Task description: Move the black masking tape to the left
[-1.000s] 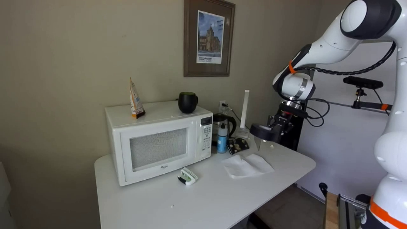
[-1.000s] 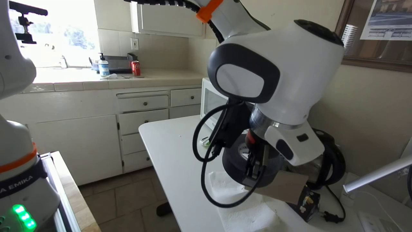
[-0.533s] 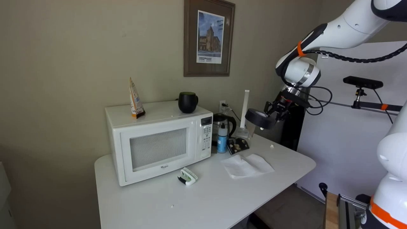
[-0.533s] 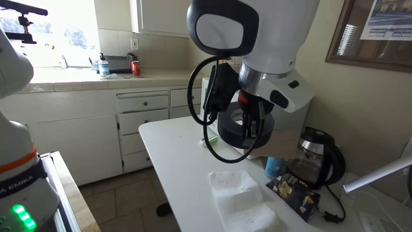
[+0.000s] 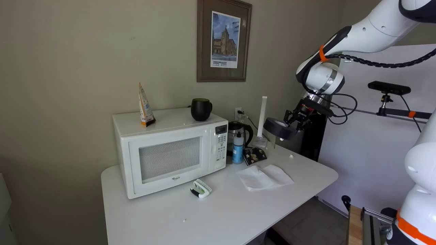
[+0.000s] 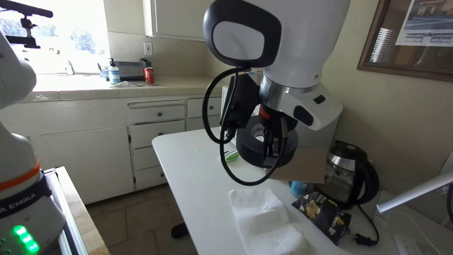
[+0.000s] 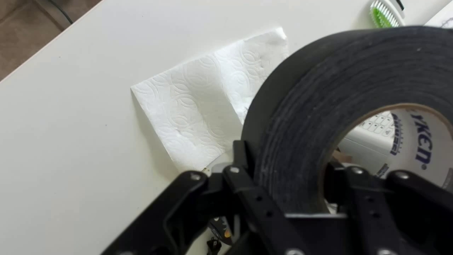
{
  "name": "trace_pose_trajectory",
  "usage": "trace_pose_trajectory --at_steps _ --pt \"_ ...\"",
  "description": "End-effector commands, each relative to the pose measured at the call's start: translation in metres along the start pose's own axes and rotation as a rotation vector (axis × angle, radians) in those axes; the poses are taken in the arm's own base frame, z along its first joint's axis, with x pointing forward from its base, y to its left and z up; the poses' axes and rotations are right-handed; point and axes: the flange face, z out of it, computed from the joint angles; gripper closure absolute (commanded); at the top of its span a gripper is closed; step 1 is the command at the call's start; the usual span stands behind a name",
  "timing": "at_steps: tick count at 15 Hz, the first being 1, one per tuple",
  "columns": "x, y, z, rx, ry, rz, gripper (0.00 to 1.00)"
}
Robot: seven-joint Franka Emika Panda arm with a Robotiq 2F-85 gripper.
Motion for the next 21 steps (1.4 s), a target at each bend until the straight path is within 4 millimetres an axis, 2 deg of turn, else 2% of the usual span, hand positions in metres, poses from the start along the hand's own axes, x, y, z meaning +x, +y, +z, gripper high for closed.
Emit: trace_pose_trajectory --at_steps 1,4,8,12,15,16,19,20,21 --pt "-0.013 -0.019 0.008 0.028 -0.050 -0.040 0.78" --pt "-0.035 -0.038 0.023 0.056 -0.249 -0.029 0.78" --pt "-0.040 -0.046 0.040 0.074 -0.511 0.038 0.78" --pt "-0.032 -0.029 0.063 0.053 -0.714 0.153 0.78" --pt "-0.026 -0.012 0.093 0.000 -0.832 0.260 0.78" --pt "-0.016 0.009 0.106 -0.020 -0.863 0.303 0.78" --pt "-0.003 0.038 0.129 -0.074 -0.930 0.441 0.78" --pt "-0.018 0.027 0.128 -0.071 -0.874 0.369 0.78" --pt "-0.014 0.037 0.137 -0.080 -0.880 0.387 0.53"
